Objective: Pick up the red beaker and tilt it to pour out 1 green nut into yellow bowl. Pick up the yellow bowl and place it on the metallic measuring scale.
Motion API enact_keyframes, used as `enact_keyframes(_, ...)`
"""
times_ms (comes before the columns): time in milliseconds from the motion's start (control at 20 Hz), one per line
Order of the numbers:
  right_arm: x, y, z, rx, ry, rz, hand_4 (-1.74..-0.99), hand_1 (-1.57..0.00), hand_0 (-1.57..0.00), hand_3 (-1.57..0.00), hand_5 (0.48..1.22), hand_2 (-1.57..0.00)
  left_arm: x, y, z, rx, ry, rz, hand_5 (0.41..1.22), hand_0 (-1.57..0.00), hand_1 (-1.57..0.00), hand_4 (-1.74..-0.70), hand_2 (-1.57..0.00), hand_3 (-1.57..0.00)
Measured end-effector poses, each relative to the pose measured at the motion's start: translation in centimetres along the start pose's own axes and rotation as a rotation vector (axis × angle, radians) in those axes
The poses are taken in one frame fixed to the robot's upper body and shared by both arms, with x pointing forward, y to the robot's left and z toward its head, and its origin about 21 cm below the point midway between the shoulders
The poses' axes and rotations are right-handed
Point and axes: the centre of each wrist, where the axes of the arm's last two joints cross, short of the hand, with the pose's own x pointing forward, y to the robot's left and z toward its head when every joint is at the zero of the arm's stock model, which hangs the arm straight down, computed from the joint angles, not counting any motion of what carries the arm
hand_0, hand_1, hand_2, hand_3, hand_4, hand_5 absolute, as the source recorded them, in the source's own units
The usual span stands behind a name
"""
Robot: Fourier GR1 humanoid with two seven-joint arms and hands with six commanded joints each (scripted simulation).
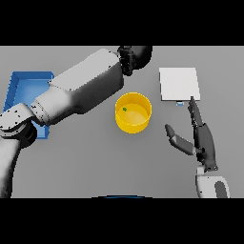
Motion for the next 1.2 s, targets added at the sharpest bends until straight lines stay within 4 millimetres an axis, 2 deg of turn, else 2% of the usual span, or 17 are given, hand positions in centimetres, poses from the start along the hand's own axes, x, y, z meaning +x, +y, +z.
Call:
enact_keyframes(200,-0.2,0.1,0.0,0.021,-0.011,-0.014,-1.117,0.0,0.0,0.0,0.554,0.0,-7.2,-2.1,2.8,-0.012,0.201,0.129,1.221,-1.57,-1.57,-1.72,-1.57,-1.57)
enact_keyframes(300,-0.3,-0.2,-0.1,0.029,-0.013,-0.037,-1.104,0.0,0.0,0.0,0.563,0.0,-10.4,-3.4,4.3,-0.034,0.323,0.284,1.221,-1.57,-1.57,-1.73,-1.57,-1.57)
enact_keyframes(350,-0.4,-0.1,-0.2,0.036,-0.009,-0.022,-1.102,0.0,0.0,0.0,0.572,0.0,-12.2,-4.3,5.4,-0.042,0.38,0.404,1.221,-1.57,-1.57,-1.73,-1.57,-1.52)
enact_keyframes(450,-0.3,-0.1,-0.3,0.048,-0.035,-0.018,-1.105,0.0,0.0,0.0,0.578,0.0,-14.8,-7.7,8.1,-0.047,0.495,0.727,1.221,-1.57,-1.57,-1.73,-1.57,-1.51)
enact_keyframes(550,-0.2,0.1,-0.8,0.046,-0.014,-0.024,-1.116,0.0,0.0,0.0,0.582,0.0,-16.1,-12.1,10.7,-0.026,0.599,1.042,1.221,-1.57,-1.57,-1.74,-1.57,-1.52)
enact_keyframes(700,-0.3,-0.2,-1.0,0.055,-0.04,-0.014,-1.125,0.0,0.0,0.0,0.601,0.0,-15.1,-19.1,13.6,0.035,0.715,1.407,1.221,-1.57,-1.57,-1.74,-1.57,-1.54)
enact_keyframes(850,-0.8,0.5,-0.7,0.075,-0.016,0.02,-1.132,0.0,0.0,0.0,0.621,0.0,-11.0,-24.2,13.8,0.022,0.855,1.637,1.221,-1.57,-1.57,-1.74,-1.57,-1.56)
enact_keyframes(900,-0.5,0.0,-0.7,0.072,-0.037,0.02,-1.138,0.0,0.0,0.0,0.626,0.0,-9.5,-25.7,14.0,-0.027,0.929,1.682,1.221,-1.57,-1.57,-1.74,-1.57,-1.56)
enact_keyframes(1050,-0.7,-0.4,-0.8,0.081,-0.017,0.029,-1.133,0.0,0.0,0.0,0.64,0.0,-5.4,-28.8,14.5,-0.022,1.08,1.827,1.221,-1.57,-1.57,-1.74,-1.57,-1.57)
enact_keyframes(1200,-0.7,0.0,-0.7,0.09,-0.028,0.011,-1.129,0.0,0.0,0.0,0.659,0.0,-1.8,-30.6,14.9,-0.06,1.22,1.985,1.221,-1.57,-1.57,-1.74,-1.57,-1.57)
